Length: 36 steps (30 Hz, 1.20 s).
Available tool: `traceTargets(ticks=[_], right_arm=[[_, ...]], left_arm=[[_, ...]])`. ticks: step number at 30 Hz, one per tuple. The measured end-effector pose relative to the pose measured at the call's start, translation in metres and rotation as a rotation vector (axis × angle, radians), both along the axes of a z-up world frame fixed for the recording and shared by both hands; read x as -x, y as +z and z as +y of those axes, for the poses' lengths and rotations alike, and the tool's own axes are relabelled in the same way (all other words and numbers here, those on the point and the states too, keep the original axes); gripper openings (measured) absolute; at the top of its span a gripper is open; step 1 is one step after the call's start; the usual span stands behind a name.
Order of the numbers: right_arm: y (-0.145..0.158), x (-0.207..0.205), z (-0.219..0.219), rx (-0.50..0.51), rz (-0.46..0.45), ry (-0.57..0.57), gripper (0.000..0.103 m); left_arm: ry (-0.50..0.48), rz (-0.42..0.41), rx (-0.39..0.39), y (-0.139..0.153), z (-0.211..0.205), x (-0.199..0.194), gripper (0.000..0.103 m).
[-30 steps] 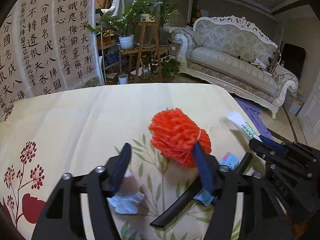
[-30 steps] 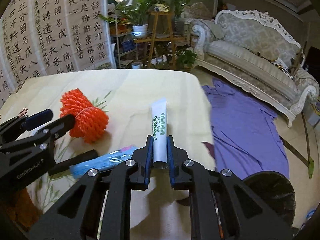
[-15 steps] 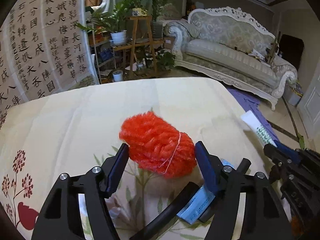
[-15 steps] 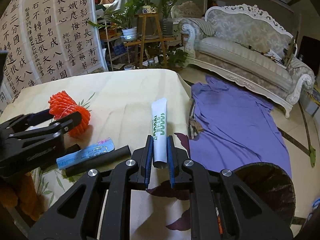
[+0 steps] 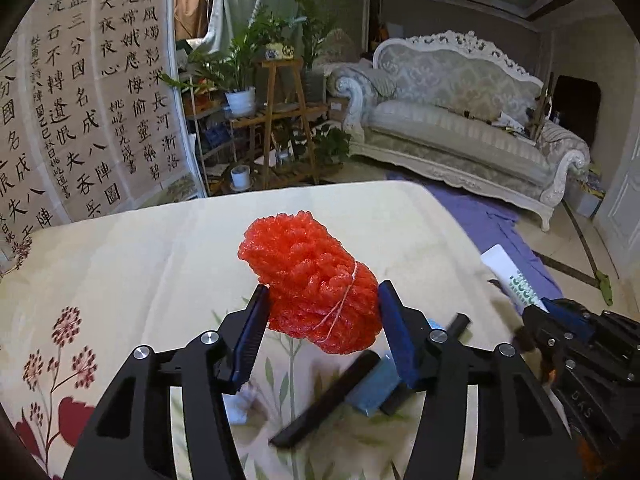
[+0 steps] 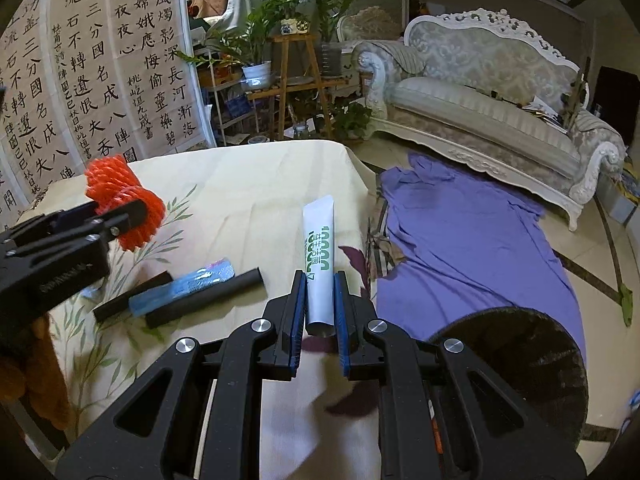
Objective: Collect trash
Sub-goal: 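Carry the red net bag and white tube over the bin and release them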
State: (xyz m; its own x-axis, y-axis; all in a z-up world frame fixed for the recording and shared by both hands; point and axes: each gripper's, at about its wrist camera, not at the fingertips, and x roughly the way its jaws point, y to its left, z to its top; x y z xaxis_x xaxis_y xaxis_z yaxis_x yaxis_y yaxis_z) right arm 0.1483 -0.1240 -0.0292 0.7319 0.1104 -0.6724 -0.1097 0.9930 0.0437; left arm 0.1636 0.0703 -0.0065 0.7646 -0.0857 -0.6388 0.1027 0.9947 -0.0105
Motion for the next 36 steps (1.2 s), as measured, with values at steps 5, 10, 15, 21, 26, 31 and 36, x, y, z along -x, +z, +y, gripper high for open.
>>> traceTargets(ticks=[5, 10, 15, 21, 26, 31, 36], right_arm=[[0.005, 0.029, -0.011, 0.001, -0.006, -0.027, 0.014], [0.003, 0.066, -0.03, 0.014, 0.001, -0.078, 0.014], [0.001, 0.097, -0.056, 0.023, 0.007, -0.144, 0.014], [-0.002, 0.125, -0.094, 0.017, 0.006, -0.239, 0.014], [-0.005, 0.138, -0.124, 0.017, 0.003, -0.313, 0.014], [-0.008, 0.141, -0.145, 0.011, 0.001, -0.356, 0.014], [-0.013, 0.137, -0.16, 0.005, -0.002, -0.382, 0.014]], left_arm=[[-0.019, -0.015, 0.027, 0.008, -0.005, 0.036, 0.055], [-0.062, -0.017, 0.056, 0.01, -0.02, 0.071, 0.055], [-0.148, -0.009, 0.063, 0.005, -0.054, 0.095, 0.055], [-0.24, -0.016, 0.066, 0.0, -0.101, 0.109, 0.055], [-0.297, -0.022, 0.056, -0.004, -0.134, 0.112, 0.056], [-0.337, -0.021, 0.042, -0.011, -0.164, 0.109, 0.056], [-0.365, -0.031, 0.032, -0.015, -0.187, 0.105, 0.057]])
